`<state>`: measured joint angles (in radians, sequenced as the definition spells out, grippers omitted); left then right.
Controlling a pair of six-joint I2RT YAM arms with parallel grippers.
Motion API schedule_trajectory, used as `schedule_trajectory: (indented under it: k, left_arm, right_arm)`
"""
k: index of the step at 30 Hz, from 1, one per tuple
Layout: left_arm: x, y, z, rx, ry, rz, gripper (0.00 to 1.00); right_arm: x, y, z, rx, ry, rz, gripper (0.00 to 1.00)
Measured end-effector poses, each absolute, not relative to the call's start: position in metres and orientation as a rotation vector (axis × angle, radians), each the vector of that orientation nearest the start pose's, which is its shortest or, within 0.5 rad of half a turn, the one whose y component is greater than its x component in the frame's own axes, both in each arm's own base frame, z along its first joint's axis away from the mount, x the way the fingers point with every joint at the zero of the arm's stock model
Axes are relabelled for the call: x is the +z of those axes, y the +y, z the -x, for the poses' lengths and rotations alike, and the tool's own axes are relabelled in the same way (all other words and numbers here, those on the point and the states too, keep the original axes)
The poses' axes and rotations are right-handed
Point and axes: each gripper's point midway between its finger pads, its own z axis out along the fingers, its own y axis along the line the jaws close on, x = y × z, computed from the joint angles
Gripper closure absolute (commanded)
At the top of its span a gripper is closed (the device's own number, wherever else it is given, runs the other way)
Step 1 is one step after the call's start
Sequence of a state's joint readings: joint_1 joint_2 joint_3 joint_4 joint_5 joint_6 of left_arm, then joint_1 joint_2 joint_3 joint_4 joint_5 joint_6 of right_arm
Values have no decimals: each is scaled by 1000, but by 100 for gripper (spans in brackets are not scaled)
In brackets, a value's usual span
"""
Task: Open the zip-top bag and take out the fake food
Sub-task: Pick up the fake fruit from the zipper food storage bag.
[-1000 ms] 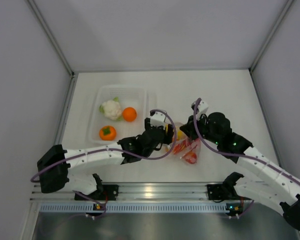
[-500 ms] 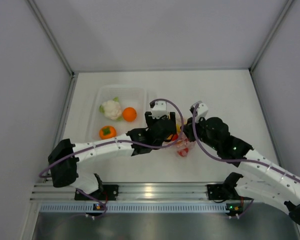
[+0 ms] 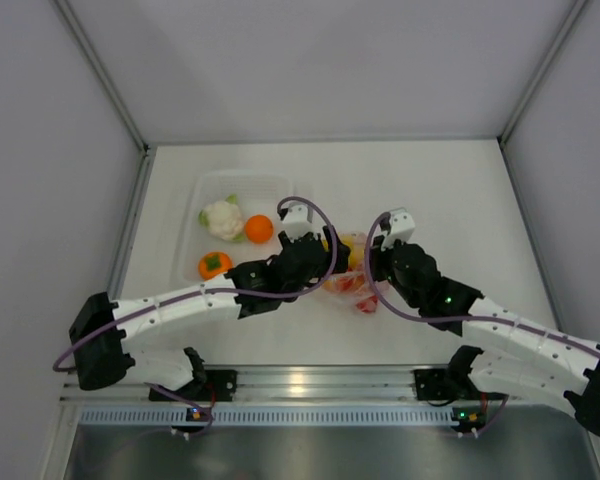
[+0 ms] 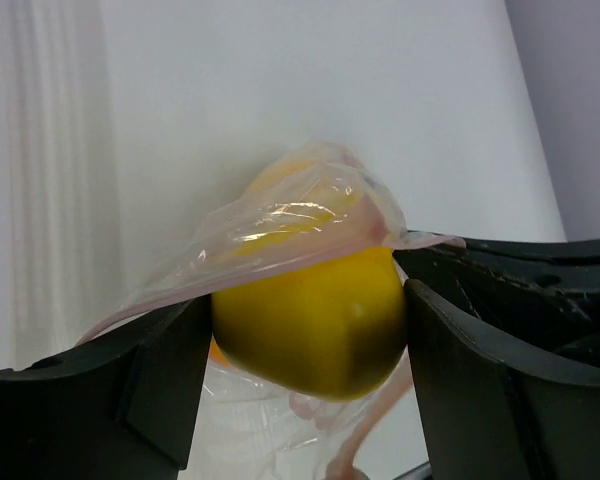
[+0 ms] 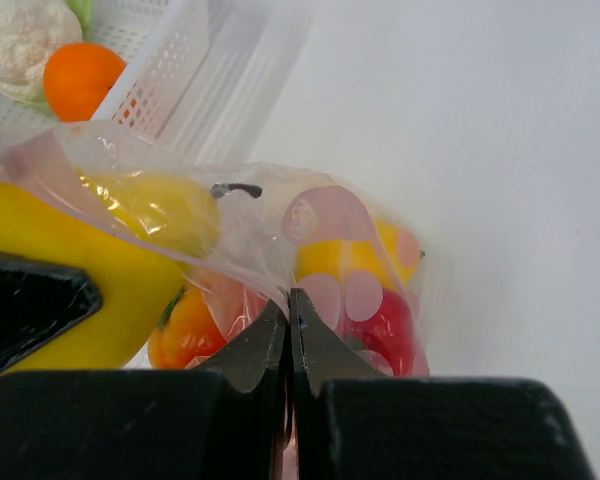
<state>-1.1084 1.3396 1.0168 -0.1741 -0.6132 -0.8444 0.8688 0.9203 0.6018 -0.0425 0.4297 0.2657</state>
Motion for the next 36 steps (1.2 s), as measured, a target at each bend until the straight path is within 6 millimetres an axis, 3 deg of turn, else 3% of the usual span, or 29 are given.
schedule_trajectory:
  k: [12, 16, 20, 27, 36]
  left_arm:
    - [210, -329, -226, -856, 2077, 40, 100]
    - [217, -331, -218, -927, 2071, -5, 100]
    - [223, -327, -210, -958, 2056, -63, 100]
    - [230, -297, -209, -909, 1976, -35, 100]
    - [244, -242, -252, -527, 1870, 119, 100]
  right_arm:
    - [181, 194, -269, 272, 1886, 198, 100]
    - [183, 194, -279, 239, 1901, 191, 100]
    - [187, 182, -287, 168, 1902, 168, 100]
    - [187, 182, -290, 145, 1922, 180, 100]
    - [190, 175, -280, 157, 1933, 184, 100]
